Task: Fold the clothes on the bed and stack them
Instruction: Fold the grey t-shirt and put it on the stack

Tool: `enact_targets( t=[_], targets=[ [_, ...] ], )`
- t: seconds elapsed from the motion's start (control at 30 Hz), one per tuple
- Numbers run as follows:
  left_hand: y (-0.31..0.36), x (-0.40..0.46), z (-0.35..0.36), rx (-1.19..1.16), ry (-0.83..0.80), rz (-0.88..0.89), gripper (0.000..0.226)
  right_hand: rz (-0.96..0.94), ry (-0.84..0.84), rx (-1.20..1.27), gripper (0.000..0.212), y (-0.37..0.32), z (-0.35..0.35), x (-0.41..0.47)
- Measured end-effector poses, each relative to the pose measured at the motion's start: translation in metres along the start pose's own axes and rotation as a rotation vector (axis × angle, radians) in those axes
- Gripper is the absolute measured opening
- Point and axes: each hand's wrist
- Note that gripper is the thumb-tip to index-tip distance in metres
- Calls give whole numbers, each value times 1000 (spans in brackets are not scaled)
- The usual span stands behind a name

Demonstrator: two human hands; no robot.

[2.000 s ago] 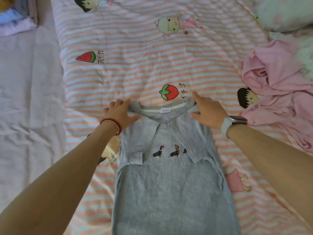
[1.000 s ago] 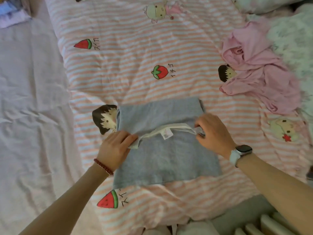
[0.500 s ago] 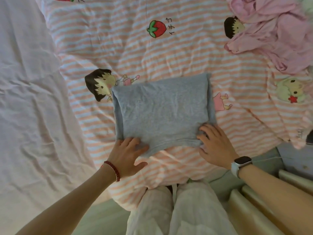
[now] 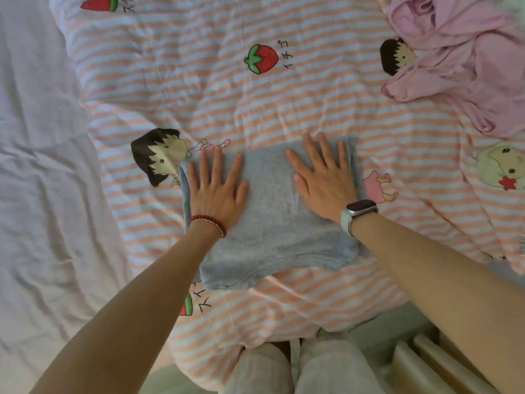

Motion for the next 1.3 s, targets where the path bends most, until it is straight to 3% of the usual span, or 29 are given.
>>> enact_targets(
  t=[0.17, 0.27, 0.37, 0.47, 0.6, 0.7, 0.77, 0.87, 0.93, 1.0, 1.07, 1.13, 1.23, 1.3],
  targets=[
    [-10, 7, 1, -28, -44, -70, 59, 236, -39, 124, 57, 31, 0, 0],
    [4, -6, -8, -30, 24, -20, 62, 342, 169, 423, 55, 29, -16, -21],
    [33, -40, -7, -66, 122, 136, 61, 443, 363, 607, 44, 14, -23, -54],
    [63, -66, 5, -29, 66, 266, 58, 587, 264, 711, 48, 3, -15, -74],
    [73, -61, 17, 19, -40, 224, 57, 782, 213, 824, 52, 4, -8, -66],
    [73, -60, 20, 34, -94, 214, 58, 860, 178, 998, 42, 7, -11, -55],
    [72, -60, 20, 46, -158, 202, 58, 832, 78, 1076, 31, 9, -14, -54],
    [72, -58, 18, 37, -194, 224, 58, 621, -55, 1152, 31, 11, -23, -56],
    [66, -54, 9, -116, -184, 233, 56, 467, -79, 1156, 33, 7, -36, -55],
    [53, -52, -10, -531, -104, 129, 38, 338, -111, 1161, 45, -6, -51, -51],
    [30, -50, -31, -1053, -76, -137, 23, 203, -154, 1164, 62, -33, -66, -41],
    [-2, -50, -47, -1450, -184, -439, 24, 69, -190, 1208, 68, -70, -71, -27],
    [-42, -56, -53, -1755, -386, -766, 45, -24, -335, 1246, 69, -124, -67, -7],
    [-54, -60, -51, -1801, -436, -830, 51, 45, -467, 1322, 64, -142, -60, -2]
  ],
)
Point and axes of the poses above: each hand's wrist, its own x-axis towards the middle knuckle, its own z-axis out of the palm, y = z × x, and after that the axes turned 4 degrees about x, right-handed
